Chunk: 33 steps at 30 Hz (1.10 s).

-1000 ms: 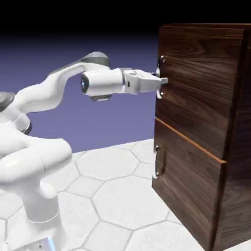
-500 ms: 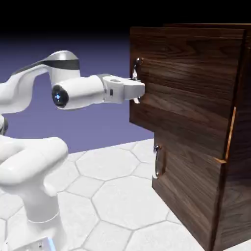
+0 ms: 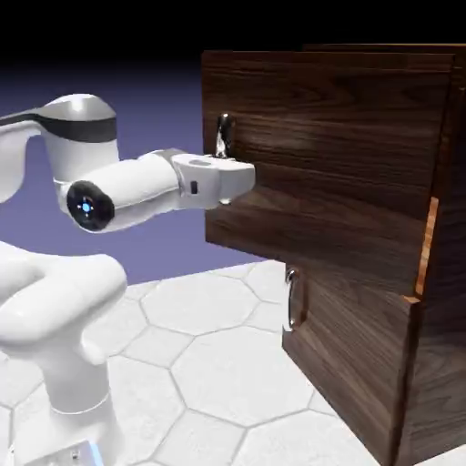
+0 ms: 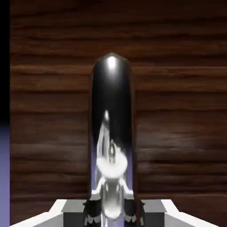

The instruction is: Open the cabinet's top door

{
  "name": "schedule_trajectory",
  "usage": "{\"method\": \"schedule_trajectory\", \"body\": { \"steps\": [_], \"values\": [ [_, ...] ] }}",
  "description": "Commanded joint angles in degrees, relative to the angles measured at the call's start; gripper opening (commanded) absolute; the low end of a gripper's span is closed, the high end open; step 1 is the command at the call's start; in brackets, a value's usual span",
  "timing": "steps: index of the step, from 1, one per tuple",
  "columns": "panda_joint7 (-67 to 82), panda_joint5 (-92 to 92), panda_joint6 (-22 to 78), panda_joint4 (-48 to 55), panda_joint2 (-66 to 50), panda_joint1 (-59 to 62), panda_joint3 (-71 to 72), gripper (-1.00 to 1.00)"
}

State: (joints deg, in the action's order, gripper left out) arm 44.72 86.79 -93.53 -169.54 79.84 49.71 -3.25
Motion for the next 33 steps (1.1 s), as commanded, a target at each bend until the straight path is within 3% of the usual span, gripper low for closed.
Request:
{"method": "schedule_trajectory", "body": {
  "steps": [1, 14, 33],
  "values": [
    [0.8, -2.0, 1.4, 0.6, -1.4, -0.1, -2.1, -1.00],
    [12.7, -26.0, 22.9, 17.7, -26.6, -9.5, -27.9, -1.00],
    [32.5, -39.5, 57.9, 54.6, -63.9, -42.2, -64.6, -1.00]
  ]
}}
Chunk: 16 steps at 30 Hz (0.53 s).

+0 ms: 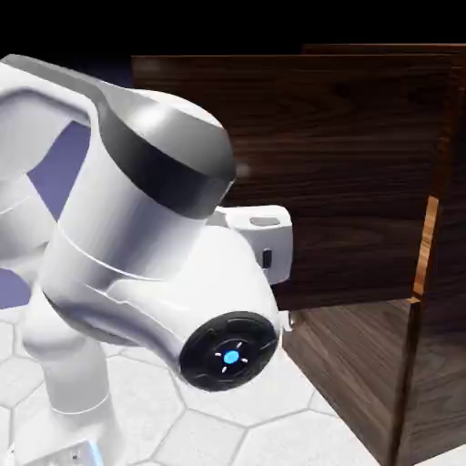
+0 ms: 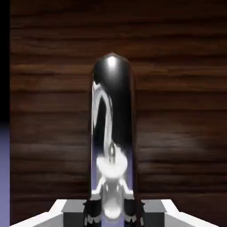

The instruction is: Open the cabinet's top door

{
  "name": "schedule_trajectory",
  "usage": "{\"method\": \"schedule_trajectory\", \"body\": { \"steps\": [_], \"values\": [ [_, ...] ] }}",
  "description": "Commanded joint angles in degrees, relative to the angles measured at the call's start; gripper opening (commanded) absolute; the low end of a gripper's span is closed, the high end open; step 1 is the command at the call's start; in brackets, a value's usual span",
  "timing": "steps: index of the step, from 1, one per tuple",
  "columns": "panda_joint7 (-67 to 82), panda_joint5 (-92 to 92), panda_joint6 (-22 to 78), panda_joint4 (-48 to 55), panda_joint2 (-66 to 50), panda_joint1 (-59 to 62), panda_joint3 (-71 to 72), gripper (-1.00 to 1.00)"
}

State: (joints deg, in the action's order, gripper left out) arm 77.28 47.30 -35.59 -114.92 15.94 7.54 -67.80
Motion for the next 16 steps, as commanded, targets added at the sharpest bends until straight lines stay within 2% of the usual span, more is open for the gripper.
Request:
{"method": "schedule_trajectory", "body": {
  "steps": [1, 7, 16],
  "values": [
    [1.4, -0.1, 1.5, 1.3, -1.8, -1.6, -2.1, -1.00],
    [6.3, -1.0, 6.8, 6.3, -7.5, -12.5, -14.4, -1.00],
    [-0.6, -3.0, 3.6, 9.7, 1.4, -31.2, -27.9, -1.00]
  ]
}}
